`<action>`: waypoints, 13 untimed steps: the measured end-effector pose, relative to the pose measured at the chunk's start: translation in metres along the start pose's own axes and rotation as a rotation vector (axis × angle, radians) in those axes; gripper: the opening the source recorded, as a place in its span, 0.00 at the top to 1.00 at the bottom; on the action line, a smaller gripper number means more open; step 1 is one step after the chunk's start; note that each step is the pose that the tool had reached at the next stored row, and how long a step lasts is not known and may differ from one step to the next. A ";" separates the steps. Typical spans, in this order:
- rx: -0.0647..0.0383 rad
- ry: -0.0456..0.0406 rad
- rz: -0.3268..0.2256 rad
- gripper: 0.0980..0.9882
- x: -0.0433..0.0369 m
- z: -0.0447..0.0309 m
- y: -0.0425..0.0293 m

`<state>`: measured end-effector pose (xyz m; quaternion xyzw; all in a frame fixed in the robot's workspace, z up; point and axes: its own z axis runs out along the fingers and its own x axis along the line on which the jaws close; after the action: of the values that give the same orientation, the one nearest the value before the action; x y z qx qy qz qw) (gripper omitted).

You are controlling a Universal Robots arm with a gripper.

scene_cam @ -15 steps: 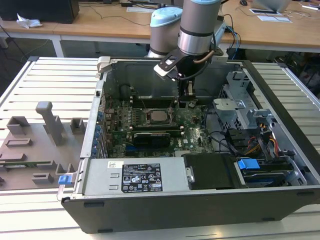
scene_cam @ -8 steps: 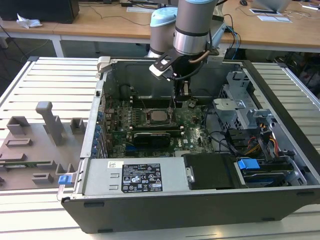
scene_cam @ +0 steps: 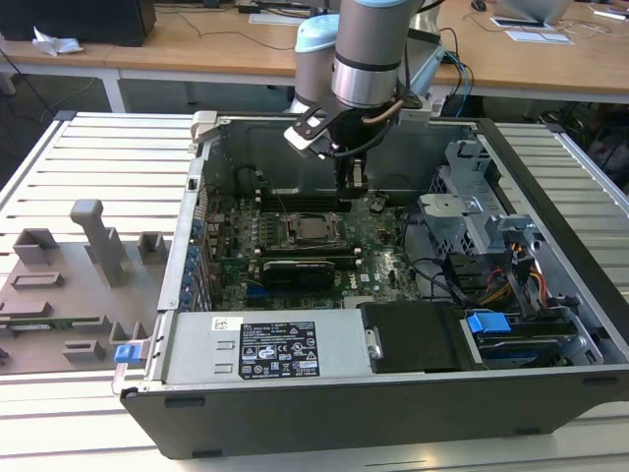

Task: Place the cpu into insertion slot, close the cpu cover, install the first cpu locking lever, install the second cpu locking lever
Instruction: 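Close the cpu cover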

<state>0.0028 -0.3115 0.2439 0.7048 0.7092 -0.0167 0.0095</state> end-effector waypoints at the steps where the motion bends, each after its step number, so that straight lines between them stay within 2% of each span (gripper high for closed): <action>1: 0.000 -0.0001 0.000 0.99 0.0000 0.0001 -0.0026; 13: 0.000 0.0000 0.000 0.99 0.0002 0.0005 -0.0238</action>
<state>-0.0210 -0.3115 0.2436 0.7048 0.7091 -0.0167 0.0095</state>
